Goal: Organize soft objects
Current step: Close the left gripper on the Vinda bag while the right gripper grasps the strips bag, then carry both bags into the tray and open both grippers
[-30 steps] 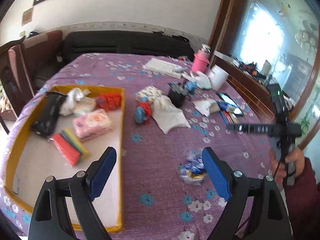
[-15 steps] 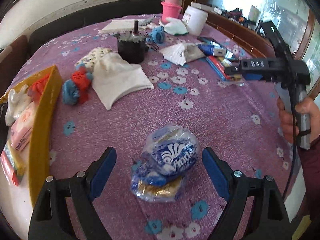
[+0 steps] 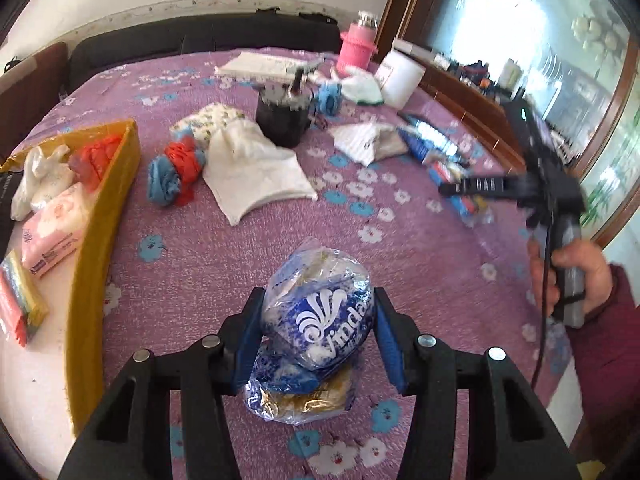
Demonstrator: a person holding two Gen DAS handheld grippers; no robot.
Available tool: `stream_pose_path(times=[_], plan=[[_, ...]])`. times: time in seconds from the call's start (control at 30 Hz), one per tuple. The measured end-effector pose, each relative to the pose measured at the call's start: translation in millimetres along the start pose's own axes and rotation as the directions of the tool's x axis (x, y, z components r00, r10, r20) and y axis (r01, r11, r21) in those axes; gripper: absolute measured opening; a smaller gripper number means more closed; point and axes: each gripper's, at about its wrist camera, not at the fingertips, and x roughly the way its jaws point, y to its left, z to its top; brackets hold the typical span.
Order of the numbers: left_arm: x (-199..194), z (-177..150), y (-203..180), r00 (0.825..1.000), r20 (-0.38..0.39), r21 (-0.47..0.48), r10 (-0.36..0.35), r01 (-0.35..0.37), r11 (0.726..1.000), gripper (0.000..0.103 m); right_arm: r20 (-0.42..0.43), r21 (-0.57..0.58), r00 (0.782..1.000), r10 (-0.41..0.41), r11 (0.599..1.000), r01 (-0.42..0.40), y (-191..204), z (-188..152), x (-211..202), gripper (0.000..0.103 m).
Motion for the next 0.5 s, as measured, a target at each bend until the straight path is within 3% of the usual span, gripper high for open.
stream_pose_path(times=[0.1, 0.2, 0.37, 0.5], plan=[[-28, 0, 7, 0.998, 0.059, -0.026, -0.025, 0.027, 0.999, 0.051, -0.012, 0.019, 0.998, 0.066, 0.998, -0.066, -6, -17, -13, 0.049], [-58, -1, 27, 0.993, 0.116, -0.058, 0.003, 0.004, 0.998, 0.051, -0.019, 0.058, 0.988, 0.153, 0.987, -0.151, -11, -32, -28, 0.049], [-101, -13, 95, 0.972, 0.164, -0.202, 0.168, -0.133, 0.970, 0.051, 0.016, 0.027, 0.969, 0.248, 0.968, -0.249, 16, -45, -57, 0.049], [-117, -31, 152, 0.942, 0.101, -0.332, 0.319, -0.271, 0.904, 0.051, 0.031, -0.061, 0.946, 0.321, 0.946, -0.319, 62, -46, -74, 0.049]])
